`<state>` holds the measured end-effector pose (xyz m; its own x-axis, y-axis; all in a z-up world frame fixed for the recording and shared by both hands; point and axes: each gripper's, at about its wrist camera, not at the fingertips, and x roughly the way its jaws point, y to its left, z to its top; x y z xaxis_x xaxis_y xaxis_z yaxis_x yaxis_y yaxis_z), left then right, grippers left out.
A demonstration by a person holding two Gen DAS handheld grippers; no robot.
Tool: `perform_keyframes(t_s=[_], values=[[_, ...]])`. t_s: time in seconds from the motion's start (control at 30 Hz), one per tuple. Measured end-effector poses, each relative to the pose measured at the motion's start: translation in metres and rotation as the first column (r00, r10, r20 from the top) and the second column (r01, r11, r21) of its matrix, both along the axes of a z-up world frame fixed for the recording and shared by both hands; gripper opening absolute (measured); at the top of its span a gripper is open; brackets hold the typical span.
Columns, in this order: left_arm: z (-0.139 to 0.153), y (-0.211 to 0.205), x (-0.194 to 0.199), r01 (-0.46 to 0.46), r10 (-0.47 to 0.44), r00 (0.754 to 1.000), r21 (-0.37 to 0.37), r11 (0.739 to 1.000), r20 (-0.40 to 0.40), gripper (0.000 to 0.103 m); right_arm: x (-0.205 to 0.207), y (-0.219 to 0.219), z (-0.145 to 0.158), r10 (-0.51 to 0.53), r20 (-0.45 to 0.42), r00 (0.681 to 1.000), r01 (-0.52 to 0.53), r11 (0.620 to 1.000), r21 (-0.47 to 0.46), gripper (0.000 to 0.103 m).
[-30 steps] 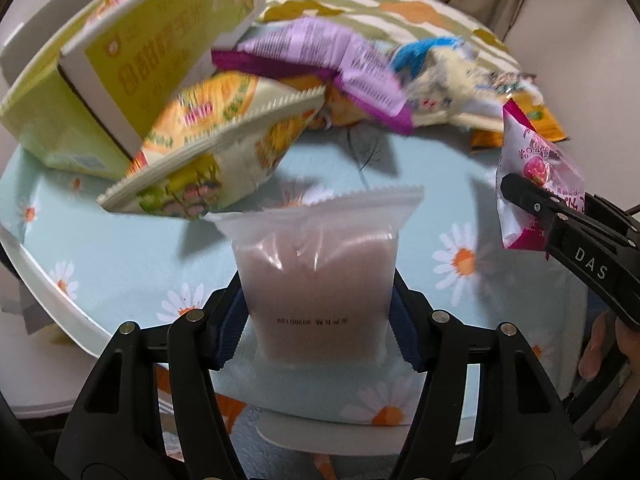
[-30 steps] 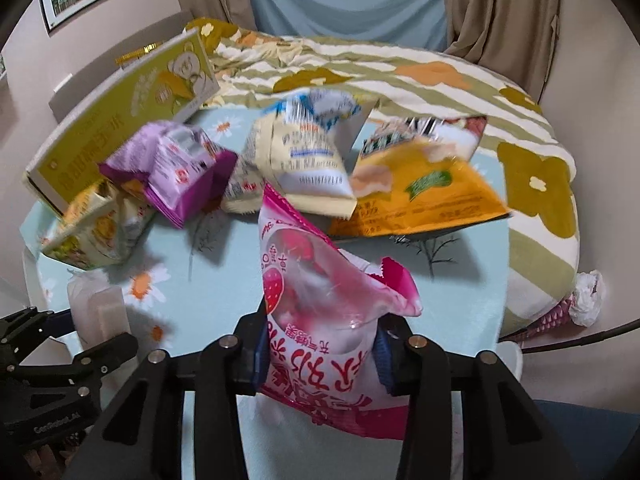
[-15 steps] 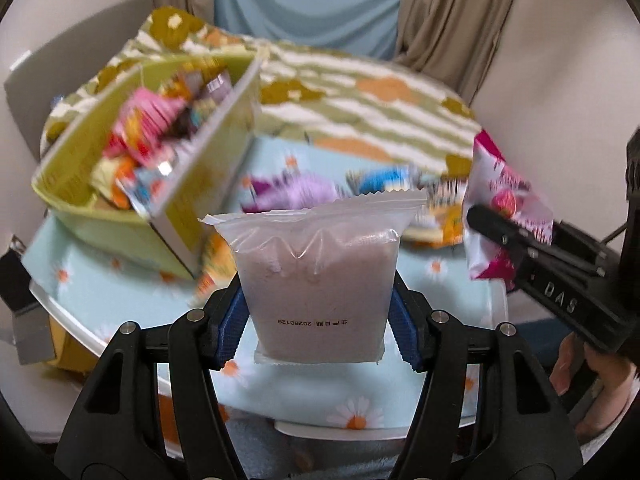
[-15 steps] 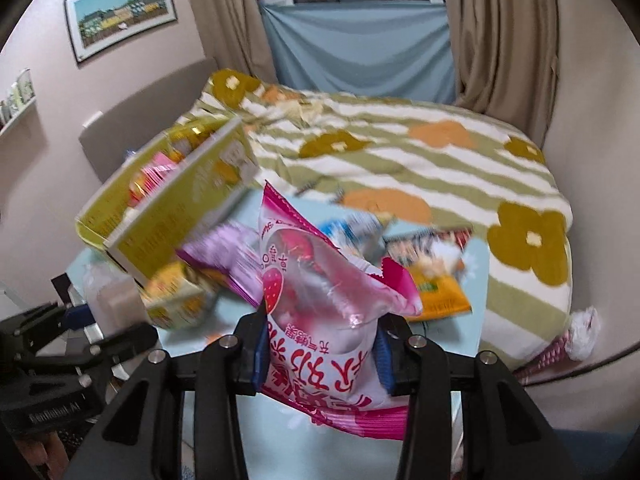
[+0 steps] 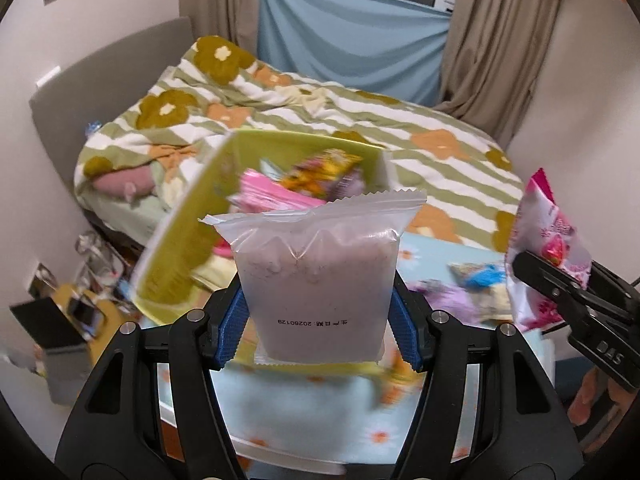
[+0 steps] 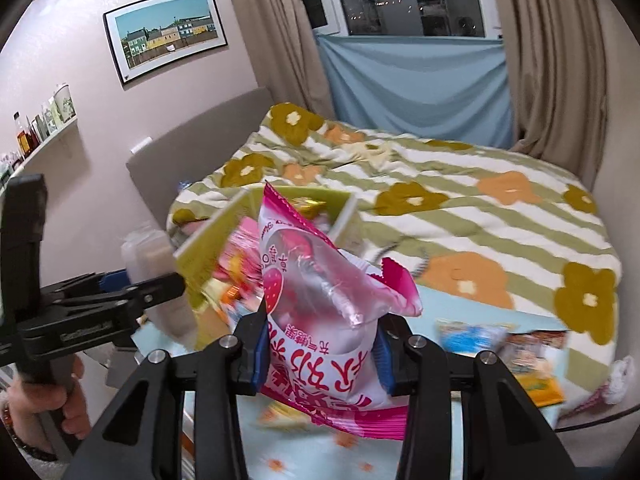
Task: Organize snacks
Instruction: 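Carry both packs into the box and open both grippers to release them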
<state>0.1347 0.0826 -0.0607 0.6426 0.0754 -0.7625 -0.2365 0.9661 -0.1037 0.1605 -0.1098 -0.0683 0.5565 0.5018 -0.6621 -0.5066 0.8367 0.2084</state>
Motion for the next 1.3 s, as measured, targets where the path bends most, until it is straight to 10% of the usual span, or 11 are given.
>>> perform_keyframes(t_s=[0.5,0.6,1.3], values=[[-0.089,0.107,0.046,0.163,-0.173,0.963,-0.068,0.984,-0.204,0.065,0.02,0.137,-0.063,-0.098,-0.159,0.982,0.09,0.994,-0.058,0.039],[-0.088,0.112,0.042,0.181,-0.189,0.965,-0.063,0.982,-0.179,0.103,0.02,0.143,-0.07,-0.132,-0.173,0.976,0.12,0.99,-0.076,0.039],[-0.059,0.15,-0.001,0.092,-0.098,0.99,-0.065,0.994,-0.098,0.103,0.024,0.166,-0.082,-0.11,-0.234,0.966,0.096,0.993,-0.07,0.04]])
